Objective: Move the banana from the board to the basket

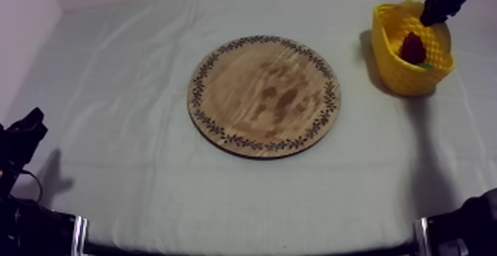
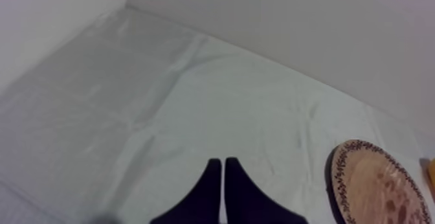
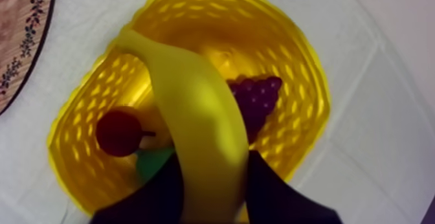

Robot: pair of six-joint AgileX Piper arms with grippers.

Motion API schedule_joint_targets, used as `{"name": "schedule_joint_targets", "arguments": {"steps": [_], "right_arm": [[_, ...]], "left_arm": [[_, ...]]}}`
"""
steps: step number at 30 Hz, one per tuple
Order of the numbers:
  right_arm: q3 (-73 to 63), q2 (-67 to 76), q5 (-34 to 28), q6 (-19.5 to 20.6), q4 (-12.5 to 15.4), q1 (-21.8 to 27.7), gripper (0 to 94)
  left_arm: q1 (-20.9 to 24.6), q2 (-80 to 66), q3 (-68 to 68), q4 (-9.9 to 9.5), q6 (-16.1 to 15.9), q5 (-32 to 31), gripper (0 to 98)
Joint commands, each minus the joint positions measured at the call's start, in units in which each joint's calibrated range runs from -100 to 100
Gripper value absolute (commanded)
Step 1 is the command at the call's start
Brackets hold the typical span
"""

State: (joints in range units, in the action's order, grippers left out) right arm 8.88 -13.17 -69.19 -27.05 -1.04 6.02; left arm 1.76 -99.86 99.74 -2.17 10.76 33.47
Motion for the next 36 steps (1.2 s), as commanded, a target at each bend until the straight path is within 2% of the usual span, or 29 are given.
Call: {"name": "schedule_joint_targets", "arguments": {"steps": [1, 11, 15, 17, 19, 23, 25, 36], "right_arm": [[-0.02, -1.46, 0.69, 0.19, -0.03, -0.06, 23.2], [-0.2, -5.35, 3.61, 0.43, 0.13, -0.11, 24.9], [1.07, -5.34, 5.2, 0.83, -0.19, -0.31, 40.4], [1.88, -4.91, 6.07, 1.14, -0.33, -0.41, 44.6], [2.68, -4.17, 6.59, 1.29, -0.17, -0.46, 40.3], [4.87, -1.79, 7.29, 2.07, 0.19, -0.59, 18.0], [6.8, 0.03, 8.45, 2.8, 0.35, -0.63, 11.6], [30.63, 18.98, 21.19, 5.86, 0.23, -1.32, 12.3]], "left_arm": [[0.01, 0.03, 0.04, 0.0, 0.01, 0.0, 0.1], [0.01, 0.03, 0.04, 0.0, 0.01, 0.0, 0.1], [0.01, 0.03, 0.04, 0.0, 0.01, 0.0, 0.1], [0.01, 0.03, 0.04, 0.0, 0.01, 0.0, 0.1], [0.01, 0.03, 0.04, 0.0, 0.01, 0.0, 0.1], [0.01, 0.03, 0.04, 0.0, 0.01, 0.0, 0.1], [0.01, 0.03, 0.04, 0.0, 0.01, 0.0, 0.1], [0.01, 0.03, 0.04, 0.0, 0.01, 0.0, 0.1]]}}
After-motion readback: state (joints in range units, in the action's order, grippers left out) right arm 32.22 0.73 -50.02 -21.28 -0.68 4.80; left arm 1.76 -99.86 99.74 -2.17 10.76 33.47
